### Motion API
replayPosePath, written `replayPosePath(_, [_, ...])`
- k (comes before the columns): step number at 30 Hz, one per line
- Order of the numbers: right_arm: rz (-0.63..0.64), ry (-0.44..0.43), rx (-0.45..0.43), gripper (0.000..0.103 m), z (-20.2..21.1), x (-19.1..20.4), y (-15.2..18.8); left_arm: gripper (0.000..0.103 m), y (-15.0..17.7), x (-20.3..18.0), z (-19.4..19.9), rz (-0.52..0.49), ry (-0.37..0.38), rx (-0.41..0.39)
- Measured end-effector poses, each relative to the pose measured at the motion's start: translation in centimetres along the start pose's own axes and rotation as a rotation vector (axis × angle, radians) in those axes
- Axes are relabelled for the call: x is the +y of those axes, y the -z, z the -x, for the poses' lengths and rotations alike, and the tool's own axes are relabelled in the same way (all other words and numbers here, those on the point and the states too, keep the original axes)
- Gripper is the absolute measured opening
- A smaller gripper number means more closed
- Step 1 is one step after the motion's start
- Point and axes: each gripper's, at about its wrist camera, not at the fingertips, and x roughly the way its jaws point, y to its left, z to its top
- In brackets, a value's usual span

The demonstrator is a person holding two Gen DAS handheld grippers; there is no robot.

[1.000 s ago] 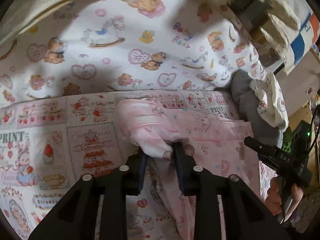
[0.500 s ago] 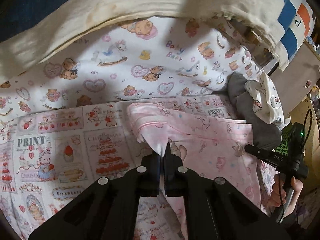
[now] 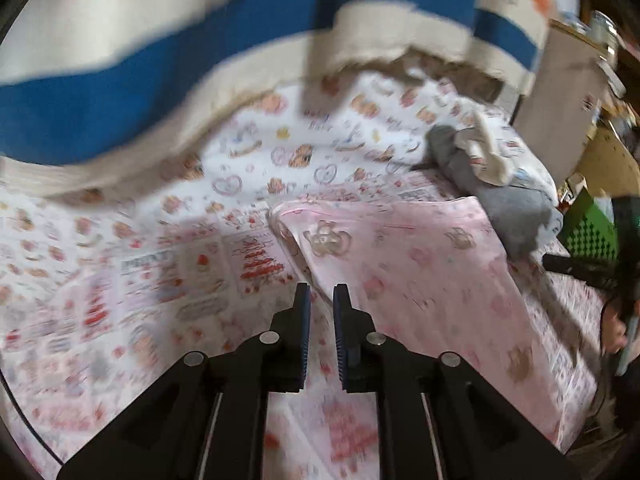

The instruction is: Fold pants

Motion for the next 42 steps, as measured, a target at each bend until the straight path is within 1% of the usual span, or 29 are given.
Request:
replayPosePath(1, [0.011,-0.003,-0.025,0.025,1.0,0.3,0.4,0.01,0.7,-0.6,1.4,-0.01,-0.01,-0.027])
replayPosePath(2, [0.026,-0.011,-0.06,0.03,2.3,0.7,1.0,0.011,1.3,-1.2,2.5,-0.013,-0.016,-0.048])
replayPosePath(3, [0.044,-0.016,-0.099,0.04,3.6,1.3,1.7,0.013,1.9,-1.8,3.4,-0.014,-0.02,-0.066])
replayPosePath(4, [0.061,-0.017,-0.13,0.047,4.7,1.7,2.4,0.015,2.6,-2.4,4.5,-0.014,-0.023,-0.081])
replayPosePath(7, [0.142,-0.023,-0.188,0.047,7.4,3.6,4.6,0.021,5.0,-4.4,6.8,-0.02,-0.022,-0.099])
replayPosePath(8, [0.174,-0.02,-0.203,0.047,8.2,4.2,5.5,0.023,5.9,-5.0,7.3,-0.022,-0.017,-0.093])
replayPosePath(9, [0.208,-0.013,-0.217,0.047,8.8,5.0,6.6,0.028,6.8,-5.6,7.7,-0.029,0.0,-0.075])
replayPosePath(10, [0.235,-0.012,-0.225,0.047,9.3,5.5,7.4,0.031,7.8,-6.3,8.0,-0.036,0.02,-0.049])
replayPosePath(11, [0.263,-0.021,-0.229,0.047,9.8,6.0,8.4,0.032,9.0,-6.9,8.1,-0.037,0.043,-0.018])
replayPosePath(14, [0.317,-0.077,-0.23,0.047,10.9,7.3,11.0,0.032,11.9,-8.5,7.9,-0.058,0.142,0.081])
replayPosePath(16, [0.371,-0.086,-0.24,0.047,10.9,8.4,12.4,0.032,13.2,-9.5,7.7,-0.075,0.211,0.137])
replayPosePath(18, [0.437,-0.091,-0.246,0.047,10.9,9.5,13.8,0.032,14.2,-10.4,8.0,-0.078,0.255,0.159])
replayPosePath(20, [0.474,-0.098,-0.24,0.047,10.7,10.4,14.7,0.033,14.6,-10.8,7.7,-0.062,0.289,0.189])
replayPosePath(22, [0.504,-0.107,-0.229,0.047,10.3,11.1,15.4,0.035,14.8,-10.9,7.2,-0.041,0.295,0.201])
replayPosePath(24, [0.534,-0.115,-0.22,0.047,9.8,11.9,16.0,0.035,14.8,-10.7,6.6,-0.017,0.285,0.206])
replayPosePath(27, [0.568,-0.119,-0.197,0.047,9.2,12.6,16.7,0.035,14.7,-10.3,6.0,0.016,0.276,0.2])
replayPosePath(29, [0.592,-0.12,-0.189,0.047,9.0,12.9,17.1,0.038,14.6,-10.4,6.0,0.015,0.249,0.183])
replayPosePath(31, [0.619,-0.123,-0.174,0.048,8.7,13.1,17.5,0.045,14.8,-10.3,6.5,0.0,0.208,0.159])
replayPosePath(32, [0.635,-0.123,-0.161,0.048,8.4,13.4,17.8,0.045,14.8,-10.3,6.6,-0.007,0.198,0.154])
replayPosePath(33, [0.648,-0.124,-0.153,0.048,8.2,13.5,18.0,0.045,14.9,-10.2,6.7,-0.008,0.195,0.156])
replayPosePath(36, [0.681,-0.126,-0.13,0.048,7.5,14.0,18.6,0.045,15.1,-9.7,6.3,0.015,0.229,0.174])
replayPosePath(37, [0.69,-0.134,-0.126,0.048,7.2,14.1,18.7,0.045,15.0,-9.7,6.2,0.021,0.231,0.168])
replayPosePath(41, [0.699,-0.154,-0.123,0.048,6.7,14.4,18.5,0.044,14.6,-10.2,5.7,0.031,0.243,0.161])
replayPosePath(42, [0.705,-0.156,-0.126,0.048,6.7,14.4,18.5,0.033,14.5,-10.4,5.5,0.024,0.244,0.159])
